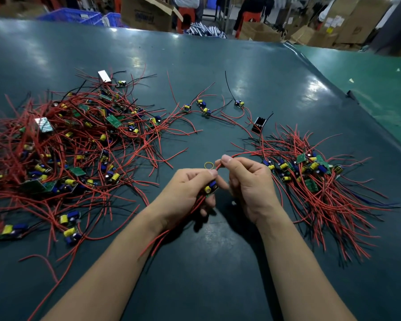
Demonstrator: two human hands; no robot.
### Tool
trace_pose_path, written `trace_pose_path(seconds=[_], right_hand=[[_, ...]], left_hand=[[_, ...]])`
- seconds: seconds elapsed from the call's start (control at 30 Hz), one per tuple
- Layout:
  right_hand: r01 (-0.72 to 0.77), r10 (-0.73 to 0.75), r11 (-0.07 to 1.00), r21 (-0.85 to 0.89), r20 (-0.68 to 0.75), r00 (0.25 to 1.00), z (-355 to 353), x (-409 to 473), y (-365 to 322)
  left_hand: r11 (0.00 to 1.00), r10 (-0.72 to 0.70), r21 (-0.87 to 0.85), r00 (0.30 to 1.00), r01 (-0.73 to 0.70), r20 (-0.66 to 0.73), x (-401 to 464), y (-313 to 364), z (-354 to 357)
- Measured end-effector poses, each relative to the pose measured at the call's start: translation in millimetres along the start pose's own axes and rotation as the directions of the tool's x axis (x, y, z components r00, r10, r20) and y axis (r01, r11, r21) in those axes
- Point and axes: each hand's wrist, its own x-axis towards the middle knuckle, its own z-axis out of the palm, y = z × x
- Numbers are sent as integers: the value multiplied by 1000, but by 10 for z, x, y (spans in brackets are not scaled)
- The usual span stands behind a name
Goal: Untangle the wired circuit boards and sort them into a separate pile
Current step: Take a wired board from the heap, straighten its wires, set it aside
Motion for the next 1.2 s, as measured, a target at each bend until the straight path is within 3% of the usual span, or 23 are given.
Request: trace_pose_path(seconds=[0.23,0.4,0.5,0.67,0.83,1.2], right_hand=[[140,-153,985,-97,-147,977,-32,8,10],[264,-324,923,-278,-198,925,11,16,33],[279,-339,930,-241,-263,903,3,26,32],[298,-282,954,-23,-402,871,-9,49,17],[321,-276,946,45,-406,871,-29,75,22],[403,-474,880,-251,-425,771,-13,16,15]], left_hand=[[996,32,87,999,-29,-35,5,32,9],[996,53,72,998,-51,-31,3,31,-25],[997,59,52,998,-60,13,-4,37,-19],[997,52,46,998,-54,45,-10,50,-8],[998,37,56,998,-40,57,-25,60,-10],[993,35,107,996,-43,77,-61,90,5]])
